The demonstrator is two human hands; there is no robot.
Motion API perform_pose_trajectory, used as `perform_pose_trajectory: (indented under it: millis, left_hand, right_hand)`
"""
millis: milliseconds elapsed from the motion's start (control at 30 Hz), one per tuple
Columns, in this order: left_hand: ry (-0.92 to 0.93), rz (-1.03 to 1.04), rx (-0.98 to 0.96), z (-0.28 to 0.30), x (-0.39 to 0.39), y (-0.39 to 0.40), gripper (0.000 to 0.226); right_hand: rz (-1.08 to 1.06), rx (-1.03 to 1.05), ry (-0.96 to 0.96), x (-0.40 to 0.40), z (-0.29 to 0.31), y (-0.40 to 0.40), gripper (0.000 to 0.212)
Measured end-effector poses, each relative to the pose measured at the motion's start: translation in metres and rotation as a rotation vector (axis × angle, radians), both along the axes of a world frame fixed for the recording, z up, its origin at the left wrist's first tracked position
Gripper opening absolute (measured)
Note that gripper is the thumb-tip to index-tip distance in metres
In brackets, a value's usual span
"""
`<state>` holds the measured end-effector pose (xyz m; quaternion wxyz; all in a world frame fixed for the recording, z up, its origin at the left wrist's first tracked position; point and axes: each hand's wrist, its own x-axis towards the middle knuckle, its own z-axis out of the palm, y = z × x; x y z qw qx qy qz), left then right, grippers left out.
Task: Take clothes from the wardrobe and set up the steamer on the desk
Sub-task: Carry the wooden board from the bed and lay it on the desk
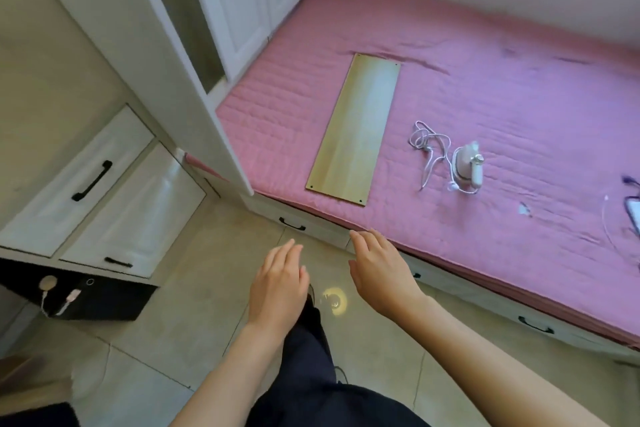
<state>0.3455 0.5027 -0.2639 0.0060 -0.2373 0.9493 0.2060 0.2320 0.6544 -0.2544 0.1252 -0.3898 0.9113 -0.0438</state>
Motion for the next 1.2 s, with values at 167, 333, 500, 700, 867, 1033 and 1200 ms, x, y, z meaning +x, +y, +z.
perform_pose_trajectory:
  millis: [167,333,500,700,867,1033,1200]
  left_hand:
    - [-0.027,-0.063,0.076,-0.004,-0.074,-0.036,0.042]
    - [-0.073,-0.171,0.092,-0.008,-0.145,-0.063,0.044]
    - [-0.103,-0.241,0.106,-0.02,-0.201,-0.068,0.044]
    - [-0.184,-0.242,0.104,-0.045,-0.265,-0.072,0.046]
    - [-0.214,-0.177,0.11,-0.067,-0.31,-0.072,0.045]
    - [-0.224,-0.095,0.121,-0.104,-0.353,-0.073,0.043]
    - [-0.239,-0.065,0.11,-0.148,-0.387,-0.082,0.042]
  right_hand:
    - [-0.133,-0.008,-0.029,-0.048,-0.006,-0.018,0.046]
    - [-0.226,0.056,-0.057,-0.091,-0.022,-0.035,0.042]
    - [-0.24,0.104,-0.034,-0.142,-0.039,-0.04,0.037]
    - [-0.234,0.131,-0.039,-0.212,-0.061,-0.043,0.025]
    - [-0.226,0.119,-0.07,-0.267,-0.082,-0.044,0.029]
    - [-0.195,0.118,-0.094,-0.321,-0.12,-0.045,0.029]
    - [-0.232,0.095,-0.105,-0.362,-0.16,-0.051,0.035]
